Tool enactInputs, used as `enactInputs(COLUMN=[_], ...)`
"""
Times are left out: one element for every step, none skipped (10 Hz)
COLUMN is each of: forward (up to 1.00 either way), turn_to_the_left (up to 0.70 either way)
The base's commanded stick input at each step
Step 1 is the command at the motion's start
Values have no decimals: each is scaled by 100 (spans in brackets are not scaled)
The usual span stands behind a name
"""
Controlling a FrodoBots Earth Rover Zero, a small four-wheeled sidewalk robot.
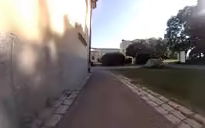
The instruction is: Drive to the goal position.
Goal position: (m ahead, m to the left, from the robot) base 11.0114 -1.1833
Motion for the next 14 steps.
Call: enactInputs(forward=[60, 60, 60, 60, 60, 60, 60, 60, 60, 60, 60, 60, 60, 60], turn_to_the_left=[0, 0, 0, 0, 0, 0, 0, 0, 0, 0, 0, 0, 0, 0])
